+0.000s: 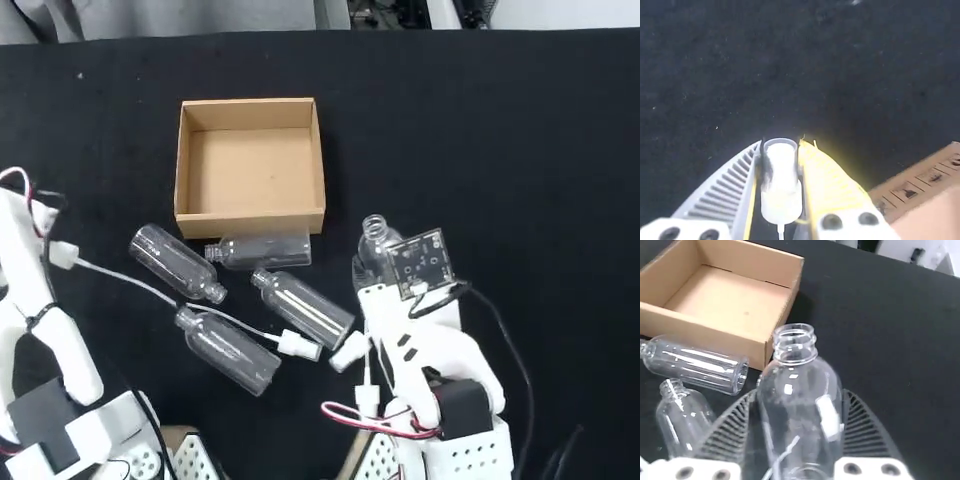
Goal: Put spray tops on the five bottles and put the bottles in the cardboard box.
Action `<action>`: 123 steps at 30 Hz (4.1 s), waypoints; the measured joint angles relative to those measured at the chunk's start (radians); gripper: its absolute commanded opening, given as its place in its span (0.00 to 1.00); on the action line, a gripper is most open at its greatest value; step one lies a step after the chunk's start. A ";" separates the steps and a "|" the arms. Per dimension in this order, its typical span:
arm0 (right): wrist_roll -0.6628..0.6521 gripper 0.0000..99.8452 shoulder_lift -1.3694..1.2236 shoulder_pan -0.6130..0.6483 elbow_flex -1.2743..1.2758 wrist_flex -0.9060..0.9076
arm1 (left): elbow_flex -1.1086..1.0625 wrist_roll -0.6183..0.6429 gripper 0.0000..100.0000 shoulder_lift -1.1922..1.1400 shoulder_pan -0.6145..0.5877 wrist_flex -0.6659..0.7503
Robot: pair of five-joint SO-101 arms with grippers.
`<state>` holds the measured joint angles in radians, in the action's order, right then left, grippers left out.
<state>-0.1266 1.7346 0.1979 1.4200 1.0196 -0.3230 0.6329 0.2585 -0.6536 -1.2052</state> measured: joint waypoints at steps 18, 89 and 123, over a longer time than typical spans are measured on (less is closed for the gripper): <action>0.144 0.09 0.000 0.006 0.000 0.000 | 0.457 0.002 0.03 0.000 0.000 -0.358; -0.141 0.09 0.000 0.299 0.138 -0.275 | -0.129 0.364 0.03 0.753 0.542 0.229; -0.146 0.09 0.000 0.313 0.140 -0.275 | -0.313 0.385 0.03 0.787 0.578 0.376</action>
<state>-0.2723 1.7346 0.5109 1.5597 0.7449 -0.6360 1.0180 1.0457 -0.0752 -0.8293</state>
